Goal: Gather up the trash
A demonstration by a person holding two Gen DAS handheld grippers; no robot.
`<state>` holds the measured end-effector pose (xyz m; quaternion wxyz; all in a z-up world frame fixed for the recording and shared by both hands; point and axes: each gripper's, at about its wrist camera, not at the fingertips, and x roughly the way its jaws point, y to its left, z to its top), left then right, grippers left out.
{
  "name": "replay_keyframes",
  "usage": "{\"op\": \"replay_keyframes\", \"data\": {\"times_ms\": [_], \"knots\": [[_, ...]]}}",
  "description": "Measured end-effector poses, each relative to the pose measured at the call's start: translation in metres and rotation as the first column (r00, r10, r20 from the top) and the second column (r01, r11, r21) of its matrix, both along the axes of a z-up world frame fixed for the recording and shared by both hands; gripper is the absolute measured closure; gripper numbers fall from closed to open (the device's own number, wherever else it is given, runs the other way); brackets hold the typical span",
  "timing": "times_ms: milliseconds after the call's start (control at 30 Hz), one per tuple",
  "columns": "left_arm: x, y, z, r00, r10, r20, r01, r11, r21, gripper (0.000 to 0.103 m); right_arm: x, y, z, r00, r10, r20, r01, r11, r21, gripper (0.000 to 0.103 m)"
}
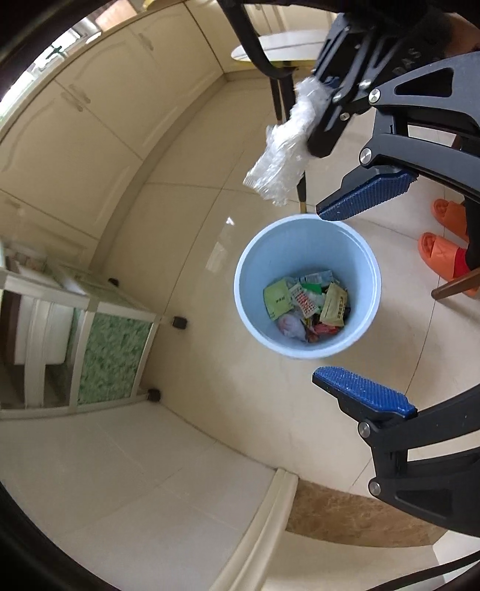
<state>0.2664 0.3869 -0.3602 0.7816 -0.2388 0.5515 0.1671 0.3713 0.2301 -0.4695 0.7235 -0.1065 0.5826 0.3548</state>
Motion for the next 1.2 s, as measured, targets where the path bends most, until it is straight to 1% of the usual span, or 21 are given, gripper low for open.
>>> {"op": "replay_keyframes", "data": {"times_ms": [67, 133, 200, 300, 433, 467, 500, 533, 633, 667, 700, 733, 833, 867, 1000, 1067, 1100, 1200], "knots": [[-0.015, -0.007, 0.012, 1.000, 0.009, 0.015, -0.009, 1.000, 0.005, 0.026, -0.002, 0.002, 0.004, 1.000, 0.003, 0.006, -0.003, 1.000, 0.014, 0.078], [-0.026, -0.012, 0.022, 0.999, 0.023, 0.030, -0.023, 1.000, 0.014, 0.026, -0.005, 0.003, 0.009, 1.000, 0.001, 0.017, -0.001, 1.000, 0.020, 0.071], [-0.036, -0.017, 0.033, 0.998, 0.030, 0.047, -0.031, 0.999, 0.028, 0.025, -0.009, 0.003, 0.017, 0.999, -0.005, 0.047, 0.004, 1.000, 0.021, 0.047], [-0.053, -0.025, 0.056, 0.995, 0.040, 0.087, -0.044, 0.998, 0.035, 0.020, -0.016, 0.000, 0.037, 0.994, 0.002, 0.107, -0.005, 0.999, 0.032, 0.035], [-0.075, -0.042, 0.089, 0.991, 0.037, 0.131, -0.045, 0.997, 0.058, 0.020, -0.026, -0.013, 0.070, 0.981, -0.028, 0.193, 0.024, 0.999, 0.022, 0.029], [-0.080, -0.048, 0.099, 0.989, 0.031, 0.144, -0.041, 0.997, 0.063, 0.019, -0.030, -0.019, 0.082, 0.975, -0.043, 0.219, 0.039, 0.999, 0.022, 0.024], [-0.084, -0.053, 0.107, 0.987, 0.027, 0.158, -0.038, 0.997, 0.070, 0.018, -0.034, -0.024, 0.092, 0.968, -0.054, 0.246, 0.050, 0.999, 0.022, 0.020], [-0.089, -0.059, 0.117, 0.985, 0.021, 0.172, -0.036, 0.996, 0.079, 0.018, -0.040, -0.028, 0.104, 0.959, -0.063, 0.276, 0.059, 0.998, 0.022, 0.019], [-0.109, -0.088, 0.155, 0.971, -0.023, 0.238, -0.007, 0.992, 0.126, 0.014, -0.061, -0.048, 0.147, 0.927, -0.094, 0.363, 0.088, 0.996, 0.033, 0.017], [-0.114, -0.096, 0.165, 0.965, -0.039, 0.260, 0.002, 0.990, 0.144, 0.013, -0.072, -0.058, 0.167, 0.905, -0.109, 0.411, 0.104, 0.994, 0.034, 0.014], [-0.122, -0.108, 0.179, 0.956, -0.057, 0.286, 0.009, 0.986, 0.168, 0.012, -0.078, -0.065, 0.178, 0.888, -0.119, 0.443, 0.117, 0.993, 0.033, 0.012], [-0.127, -0.117, 0.190, 0.949, -0.072, 0.308, 0.014, 0.982, 0.187, 0.011, -0.089, -0.077, 0.196, 0.865, -0.137, 0.483, 0.134, 0.990, 0.040, 0.011], [-0.150, -0.149, 0.226, 0.910, -0.125, 0.395, 0.031, 0.972, 0.234, 0.005, -0.115, -0.114, 0.239, 0.809, -0.199, 0.553, 0.178, 0.980, 0.093, 0.005], [-0.158, -0.162, 0.239, 0.896, -0.142, 0.421, 0.034, 0.967, 0.254, 0.003, -0.121, -0.125, 0.250, 0.796, -0.214, 0.567, 0.186, 0.977, 0.108, 0.001], [-0.188, -0.210, 0.281, 0.844, -0.219, 0.489, 0.054, 0.943, 0.328, 0.001, -0.153, -0.170, 0.295, 0.735, -0.289, 0.614, 0.235, 0.957, 0.169, 0.001], [-0.206, -0.236, 0.292, 0.815, -0.258, 0.518, 0.067, 0.931, 0.358, 0.001, -0.174, -0.196, 0.317, 0.686, -0.327, 0.649, 0.268, 0.944, 0.192, 0.000], [-0.213, -0.248, 0.299, 0.803, -0.276, 0.528, 0.075, 0.926, 0.371, 0.001, -0.181, -0.205, 0.324, 0.670, -0.340, 0.660, 0.277, 0.939, 0.203, 0.000], [-0.240, -0.288, 0.321, 0.754, -0.339, 0.563, 0.115, 0.912, 0.395, 0.001, -0.209, -0.235, 0.349, 0.610, -0.377, 0.697, 0.302, 0.924, 0.235, 0.000]]}}
